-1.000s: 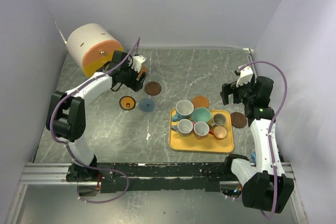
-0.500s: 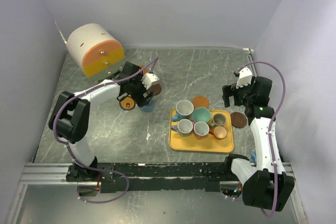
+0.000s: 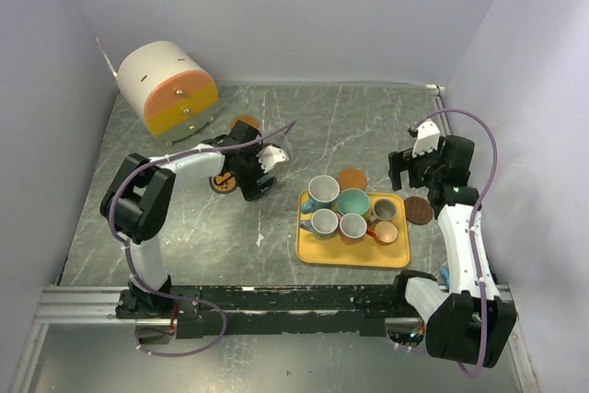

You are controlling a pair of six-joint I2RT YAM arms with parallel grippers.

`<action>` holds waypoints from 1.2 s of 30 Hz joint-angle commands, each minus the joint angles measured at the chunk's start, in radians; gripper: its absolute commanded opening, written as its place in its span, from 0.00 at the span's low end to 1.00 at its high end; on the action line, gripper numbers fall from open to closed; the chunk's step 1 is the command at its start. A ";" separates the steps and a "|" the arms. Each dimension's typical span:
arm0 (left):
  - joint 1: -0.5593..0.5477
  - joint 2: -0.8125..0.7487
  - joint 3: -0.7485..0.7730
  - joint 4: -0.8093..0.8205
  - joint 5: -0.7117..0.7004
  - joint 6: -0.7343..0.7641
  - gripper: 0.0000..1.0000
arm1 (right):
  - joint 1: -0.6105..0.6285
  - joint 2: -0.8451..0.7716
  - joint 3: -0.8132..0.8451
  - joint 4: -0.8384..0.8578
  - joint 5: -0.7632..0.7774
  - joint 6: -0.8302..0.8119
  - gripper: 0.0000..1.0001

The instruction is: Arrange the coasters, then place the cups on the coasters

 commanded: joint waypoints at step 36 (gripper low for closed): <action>0.257 0.228 0.265 -0.037 -0.218 -0.267 0.79 | 0.004 0.006 -0.011 0.003 -0.009 -0.006 1.00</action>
